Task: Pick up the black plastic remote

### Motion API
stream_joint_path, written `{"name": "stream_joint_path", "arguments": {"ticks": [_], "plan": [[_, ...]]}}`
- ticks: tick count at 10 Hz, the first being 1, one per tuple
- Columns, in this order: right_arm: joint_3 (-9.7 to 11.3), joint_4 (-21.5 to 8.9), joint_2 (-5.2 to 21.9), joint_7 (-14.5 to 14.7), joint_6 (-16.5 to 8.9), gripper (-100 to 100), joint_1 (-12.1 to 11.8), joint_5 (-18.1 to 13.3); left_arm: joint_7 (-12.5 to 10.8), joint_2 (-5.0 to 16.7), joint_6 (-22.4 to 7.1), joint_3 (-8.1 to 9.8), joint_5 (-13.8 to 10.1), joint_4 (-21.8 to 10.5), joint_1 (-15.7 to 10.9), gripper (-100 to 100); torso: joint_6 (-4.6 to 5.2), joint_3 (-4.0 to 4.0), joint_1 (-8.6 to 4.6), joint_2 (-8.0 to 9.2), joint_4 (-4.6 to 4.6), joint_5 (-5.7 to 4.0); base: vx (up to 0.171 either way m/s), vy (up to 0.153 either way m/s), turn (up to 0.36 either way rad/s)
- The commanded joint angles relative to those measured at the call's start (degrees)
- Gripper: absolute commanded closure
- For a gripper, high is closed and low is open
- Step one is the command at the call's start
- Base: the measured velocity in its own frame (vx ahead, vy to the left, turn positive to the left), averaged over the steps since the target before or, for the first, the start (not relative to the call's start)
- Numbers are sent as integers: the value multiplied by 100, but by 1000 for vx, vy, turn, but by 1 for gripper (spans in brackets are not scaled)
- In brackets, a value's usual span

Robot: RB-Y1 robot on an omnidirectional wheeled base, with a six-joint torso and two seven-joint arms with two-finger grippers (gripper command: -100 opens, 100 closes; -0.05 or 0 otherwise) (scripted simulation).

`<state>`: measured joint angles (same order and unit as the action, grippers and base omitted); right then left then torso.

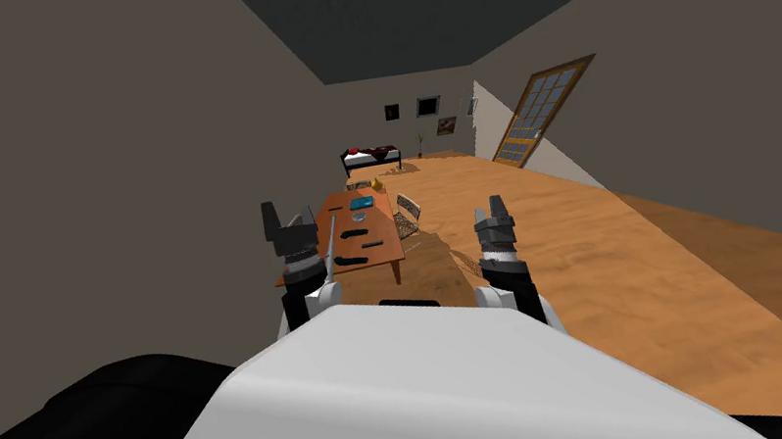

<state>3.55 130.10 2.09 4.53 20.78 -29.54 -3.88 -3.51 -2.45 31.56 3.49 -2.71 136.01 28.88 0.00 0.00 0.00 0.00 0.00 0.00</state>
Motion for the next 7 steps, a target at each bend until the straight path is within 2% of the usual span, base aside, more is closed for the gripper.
{"name": "stream_joint_path", "arguments": {"ticks": [1, 4, 7], "plan": [[0, 0, 0, 0, 0, 0, 0, 0, -49, 262, -165, 48, -79, -135, -82, -100, 0, 0, 0, 0, 0, 0, 5, -49, -133], [1, 0, -1, 0, 0, 0, 0, 0, -153, 642, -564, 141, -273, -475, -255, -100, 1, -4, -32, -7, -2, -7, 19, -91, -128], [1, 0, -1, 0, 0, 0, 0, 0, -283, 998, -1086, 247, -563, -977, -485, -100, 2, -13, -42, -21, -5, -9, 47, -121, -182]]}}
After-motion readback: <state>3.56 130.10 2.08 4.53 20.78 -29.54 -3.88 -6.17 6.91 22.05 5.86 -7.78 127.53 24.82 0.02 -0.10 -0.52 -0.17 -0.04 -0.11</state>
